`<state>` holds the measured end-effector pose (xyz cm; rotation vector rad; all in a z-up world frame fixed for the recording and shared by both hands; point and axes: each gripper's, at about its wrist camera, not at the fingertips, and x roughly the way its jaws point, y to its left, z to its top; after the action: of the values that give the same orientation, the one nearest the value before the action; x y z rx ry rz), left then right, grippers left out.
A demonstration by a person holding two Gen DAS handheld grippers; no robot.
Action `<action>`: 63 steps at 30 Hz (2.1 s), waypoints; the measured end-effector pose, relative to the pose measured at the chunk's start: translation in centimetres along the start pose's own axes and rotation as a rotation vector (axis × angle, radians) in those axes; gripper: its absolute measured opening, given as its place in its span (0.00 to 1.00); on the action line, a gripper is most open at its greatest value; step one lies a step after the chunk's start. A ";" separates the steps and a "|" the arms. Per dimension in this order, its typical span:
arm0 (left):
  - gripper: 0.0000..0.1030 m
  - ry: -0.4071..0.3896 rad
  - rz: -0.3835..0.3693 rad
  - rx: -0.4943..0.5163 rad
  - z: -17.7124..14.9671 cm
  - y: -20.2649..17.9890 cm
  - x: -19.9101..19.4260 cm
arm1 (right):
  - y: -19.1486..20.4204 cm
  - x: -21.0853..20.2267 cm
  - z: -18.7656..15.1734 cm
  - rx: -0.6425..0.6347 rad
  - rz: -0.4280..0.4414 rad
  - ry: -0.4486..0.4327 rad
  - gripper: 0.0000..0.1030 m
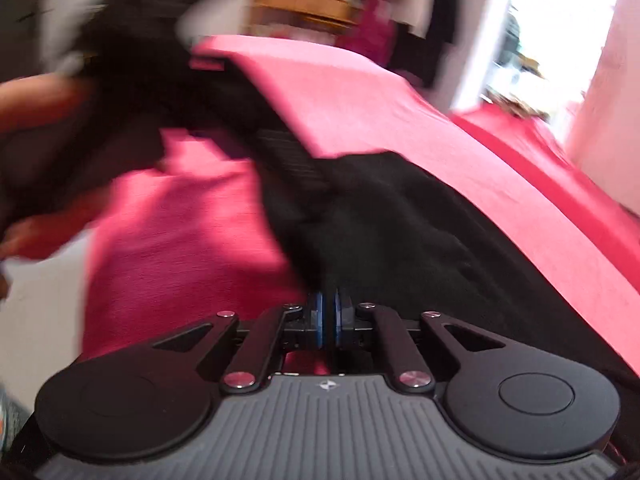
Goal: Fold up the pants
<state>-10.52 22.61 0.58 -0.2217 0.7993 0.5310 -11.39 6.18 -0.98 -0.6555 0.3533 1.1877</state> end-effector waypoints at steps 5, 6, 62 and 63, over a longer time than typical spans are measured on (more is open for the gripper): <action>1.00 0.033 -0.001 -0.019 -0.5 -0.3 0.6 | -2.4 -3.0 -1.6 0.137 0.035 -0.020 0.32; 1.00 0.035 -0.002 -0.019 -0.7 -0.3 0.3 | -3.5 -4.3 -2.2 0.192 0.049 -0.030 0.45; 0.69 -0.051 -0.378 -0.241 11.8 -5.7 6.5 | -35.0 -25.9 -24.1 1.285 -0.575 -0.141 0.08; 0.69 -0.026 -0.363 -0.228 12.8 -6.5 8.2 | -36.5 -25.1 -24.8 1.317 -0.561 -0.145 0.08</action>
<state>5.59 25.00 3.30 -0.5578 0.6532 0.2796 15.95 -36.18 4.89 0.4717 0.6672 0.2819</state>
